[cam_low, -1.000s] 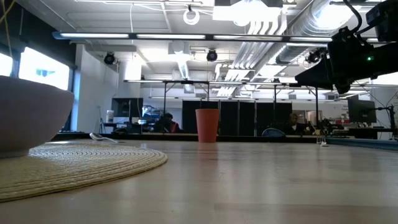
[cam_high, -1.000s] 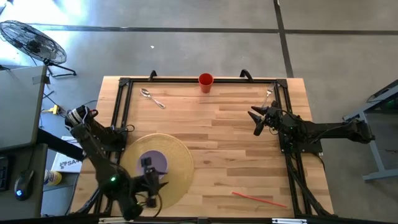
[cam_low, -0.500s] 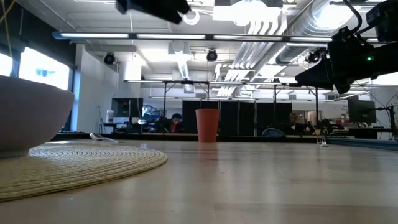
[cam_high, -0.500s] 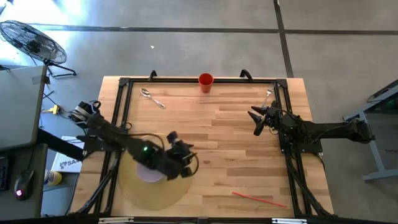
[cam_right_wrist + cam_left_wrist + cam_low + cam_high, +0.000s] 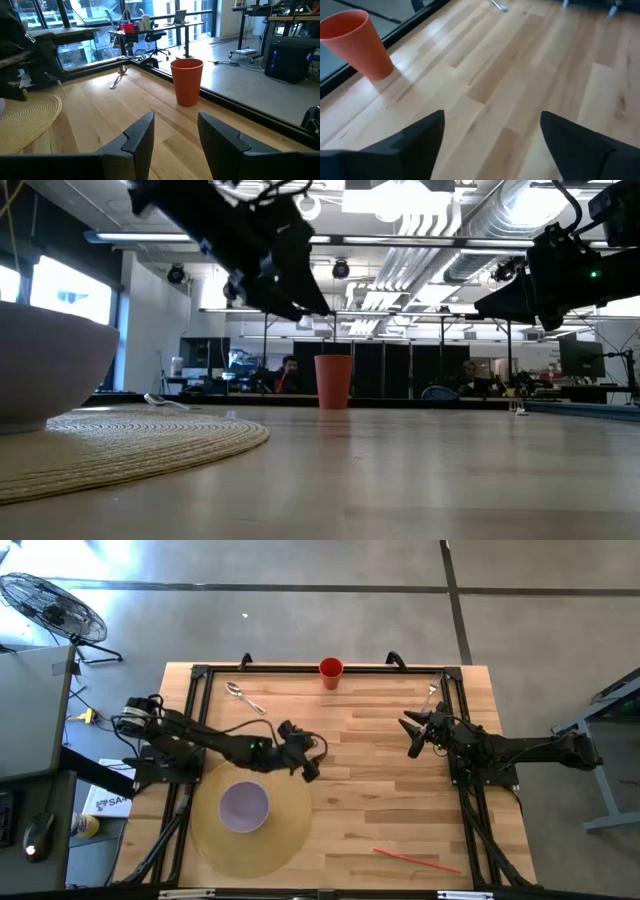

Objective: Pick & Place Utensil
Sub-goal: Put the orange cup to the top right of the purple bowl on the brown mat

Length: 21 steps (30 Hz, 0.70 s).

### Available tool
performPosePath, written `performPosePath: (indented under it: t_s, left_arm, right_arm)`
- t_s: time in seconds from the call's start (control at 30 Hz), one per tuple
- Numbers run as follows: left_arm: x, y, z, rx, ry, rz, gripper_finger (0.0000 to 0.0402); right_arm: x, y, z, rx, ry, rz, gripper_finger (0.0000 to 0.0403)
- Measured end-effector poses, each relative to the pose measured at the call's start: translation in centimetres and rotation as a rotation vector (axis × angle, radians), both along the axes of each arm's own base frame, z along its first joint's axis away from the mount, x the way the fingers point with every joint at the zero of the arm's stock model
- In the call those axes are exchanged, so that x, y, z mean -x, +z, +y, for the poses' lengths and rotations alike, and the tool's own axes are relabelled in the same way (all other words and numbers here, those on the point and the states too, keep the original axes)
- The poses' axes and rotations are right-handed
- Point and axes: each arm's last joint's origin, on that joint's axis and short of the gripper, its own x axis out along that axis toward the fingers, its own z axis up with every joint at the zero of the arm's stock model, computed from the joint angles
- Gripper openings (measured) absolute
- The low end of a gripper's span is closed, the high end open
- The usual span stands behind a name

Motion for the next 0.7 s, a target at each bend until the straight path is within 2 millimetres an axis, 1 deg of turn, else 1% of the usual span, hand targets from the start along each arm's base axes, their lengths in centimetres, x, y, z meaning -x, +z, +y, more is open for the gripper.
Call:
performPosePath:
  t_s: [0.13, 0.23, 0.3, 0.37, 0.43, 0.5, 0.6, 0.7]
  left_arm:
    - [0.6, -1.6, 2.1, -0.007, 0.044, -0.061, 0.0346]
    - [0.8, -1.9, 3.0, -0.042, 0.053, -0.092, 0.0346]
    - [1.1, -2.3, 3.5, -0.067, 0.046, -0.079, 0.0346]
    - [1.3, -2.9, 4.2, -0.066, 0.017, -0.058, 0.0347]
    - [1.6, -3.2, 5.3, -0.053, -0.007, -0.072, 0.0347]
    - [2.0, -3.6, 6.6, -0.046, -0.017, -0.093, 0.0347]
    - [2.7, -4.0, 8.5, -0.064, -0.025, -0.131, 0.0347]
    - [3.5, -4.4, 10.1, -0.084, -0.036, -0.168, 0.0347]
  right_arm:
    - [0.0, 0.0, 0.0, 0.0, 0.0, 0.0, 0.0145]
    - [0.0, 0.0, 0.0, 0.0, 0.0, 0.0, 0.0147]
    - [0.0, 0.0, 0.0, 0.024, 0.0, 0.016, 0.0146]
    - [0.1, 0.0, -0.1, 0.195, -0.022, 0.136, 0.0145]
    - [0.1, 0.0, -0.2, 0.357, -0.041, 0.26, 0.0145]
    - [0.2, 0.0, -0.3, 0.468, -0.045, 0.348, 0.0146]
    - [0.2, 0.0, -0.3, 0.539, -0.034, 0.402, 0.0146]
    - [0.2, 0.0, -0.3, 0.531, -0.034, 0.394, 0.0145]
